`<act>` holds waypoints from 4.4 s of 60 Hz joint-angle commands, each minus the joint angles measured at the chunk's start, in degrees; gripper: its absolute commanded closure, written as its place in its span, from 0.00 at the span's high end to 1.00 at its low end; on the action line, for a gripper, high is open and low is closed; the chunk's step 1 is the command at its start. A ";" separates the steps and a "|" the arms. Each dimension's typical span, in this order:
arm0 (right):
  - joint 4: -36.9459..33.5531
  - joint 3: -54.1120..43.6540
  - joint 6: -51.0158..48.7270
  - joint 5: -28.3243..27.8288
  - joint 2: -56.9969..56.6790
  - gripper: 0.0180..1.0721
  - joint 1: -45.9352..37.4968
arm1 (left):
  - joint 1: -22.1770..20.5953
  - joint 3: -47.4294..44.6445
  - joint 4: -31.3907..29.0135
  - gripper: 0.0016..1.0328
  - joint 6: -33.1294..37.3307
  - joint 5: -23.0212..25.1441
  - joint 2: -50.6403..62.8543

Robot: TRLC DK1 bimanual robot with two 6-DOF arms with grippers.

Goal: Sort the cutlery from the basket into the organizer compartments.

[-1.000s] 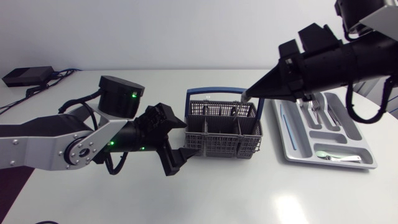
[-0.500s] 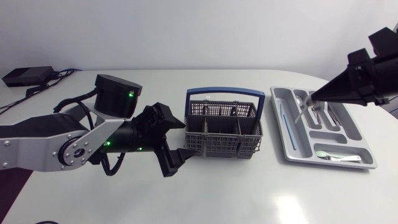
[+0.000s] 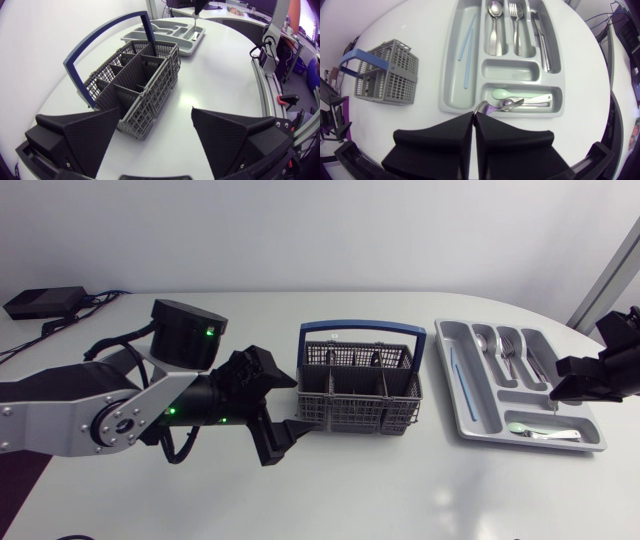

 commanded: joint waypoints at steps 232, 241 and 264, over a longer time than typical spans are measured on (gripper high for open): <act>32.50 4.80 32.29 -5.93 27.36 0.05 41.80 | 26.09 19.15 -23.49 0.13 6.48 26.76 23.49; 32.41 4.27 32.37 -5.93 26.92 0.05 41.97 | 26.26 19.68 -23.49 0.13 6.31 26.76 23.58; 32.76 2.60 32.29 -4.17 25.43 0.05 42.32 | 26.88 19.15 -23.40 0.14 6.57 26.76 23.93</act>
